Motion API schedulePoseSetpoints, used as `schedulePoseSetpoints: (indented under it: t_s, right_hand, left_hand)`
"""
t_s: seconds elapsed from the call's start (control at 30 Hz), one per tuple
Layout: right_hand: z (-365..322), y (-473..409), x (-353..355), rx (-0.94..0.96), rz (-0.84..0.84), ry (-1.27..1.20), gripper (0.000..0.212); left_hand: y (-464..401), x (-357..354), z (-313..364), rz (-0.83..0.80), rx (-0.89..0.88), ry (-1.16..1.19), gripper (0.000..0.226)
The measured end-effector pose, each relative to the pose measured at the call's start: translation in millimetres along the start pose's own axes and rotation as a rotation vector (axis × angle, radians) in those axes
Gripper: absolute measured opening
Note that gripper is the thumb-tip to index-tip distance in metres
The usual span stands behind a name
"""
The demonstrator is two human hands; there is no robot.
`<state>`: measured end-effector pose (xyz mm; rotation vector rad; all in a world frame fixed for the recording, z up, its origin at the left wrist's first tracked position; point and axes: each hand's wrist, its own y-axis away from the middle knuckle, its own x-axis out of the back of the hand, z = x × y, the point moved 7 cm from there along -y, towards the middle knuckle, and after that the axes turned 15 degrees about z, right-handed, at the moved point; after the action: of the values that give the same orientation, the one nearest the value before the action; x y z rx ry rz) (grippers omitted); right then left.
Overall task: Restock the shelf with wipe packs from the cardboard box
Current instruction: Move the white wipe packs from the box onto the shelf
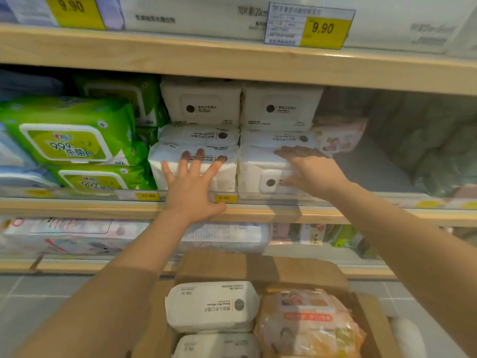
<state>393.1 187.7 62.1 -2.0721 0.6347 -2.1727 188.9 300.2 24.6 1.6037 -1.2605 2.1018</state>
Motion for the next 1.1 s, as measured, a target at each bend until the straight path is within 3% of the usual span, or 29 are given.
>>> schedulePoseSetpoints:
  t_s: [0.17, 0.33, 0.53, 0.63, 0.73, 0.9, 1.1]
  right_hand:
    - [7, -7, 1, -0.053, -0.141, -0.085, 0.074]
    - [11, -12, 2, -0.104, -0.178, -0.1, 0.074]
    - [1, 9, 4, -0.006, 0.114, -0.004, 0.066]
    - [1, 14, -2, 0.047, 0.115, 0.116, 0.073]
    - [4, 14, -5, 0.068, 0.136, 0.136, 0.073]
    - [12, 13, -10, 0.208, 0.214, 0.17, 0.077]
    - [6, 22, -20, 0.118, 0.316, 0.078, 0.08]
  left_hand:
    - [-1, 2, 1, -0.028, -0.004, -0.005, 0.1]
    - [0, 2, 1, -0.045, 0.002, -0.004, 0.1]
    - [-4, 4, 3, -0.041, 0.048, -0.012, 0.087]
    - [-23, 8, 24, -0.012, 0.039, 0.027, 0.074]
    - [-42, 1, 57, -0.011, -0.03, 0.113, 0.083]
    - [-46, -13, 82, 0.039, -0.097, -0.03, 0.083]
    - [-42, -18, 79, 0.133, -0.176, -0.049, 0.076]
